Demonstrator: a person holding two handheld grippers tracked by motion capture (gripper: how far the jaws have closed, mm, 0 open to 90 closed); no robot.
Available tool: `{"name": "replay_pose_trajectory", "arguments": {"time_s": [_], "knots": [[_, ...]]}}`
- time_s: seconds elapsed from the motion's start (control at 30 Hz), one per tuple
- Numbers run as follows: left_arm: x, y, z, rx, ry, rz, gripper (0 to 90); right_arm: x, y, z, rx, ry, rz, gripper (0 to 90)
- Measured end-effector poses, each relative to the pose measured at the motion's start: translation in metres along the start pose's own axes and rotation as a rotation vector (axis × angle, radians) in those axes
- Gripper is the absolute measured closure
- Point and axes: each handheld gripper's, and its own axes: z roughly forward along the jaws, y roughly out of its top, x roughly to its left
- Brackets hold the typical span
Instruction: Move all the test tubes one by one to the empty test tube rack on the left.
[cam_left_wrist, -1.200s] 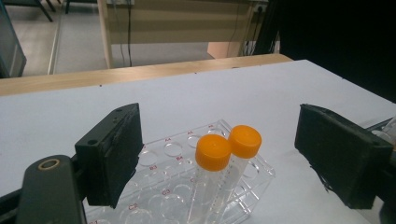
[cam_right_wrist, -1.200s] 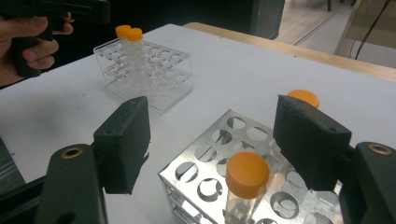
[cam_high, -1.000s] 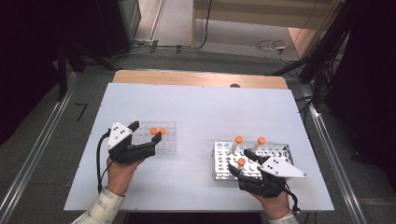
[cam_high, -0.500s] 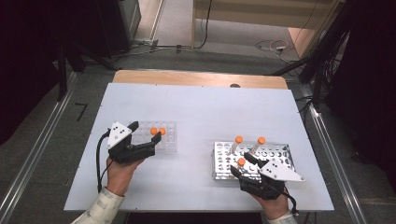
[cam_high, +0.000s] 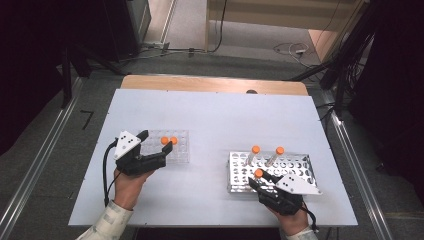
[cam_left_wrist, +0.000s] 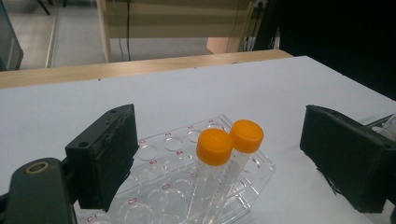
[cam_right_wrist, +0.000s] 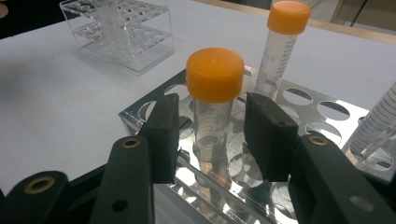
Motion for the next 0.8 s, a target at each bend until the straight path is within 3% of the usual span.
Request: {"name": "replay_pose_trajectory", "arguments": {"time_s": [0.4,0.6,0.8], "knots": [[0.0,0.0,0.0,0.003,-0.006,-0.002,11.1,0.0,-0.002,0.003,0.011,-0.004,-0.005,70.9],[0.0,0.0,0.0,0.0,-0.008,-0.004,11.1,0.0,0.0,0.002,0.0,0.002,-0.005,71.6],[0.0,0.0,-0.001,0.0,-0.007,-0.004,11.1,0.001,0.014,-0.008,-0.038,0.005,0.009,71.7]]}}
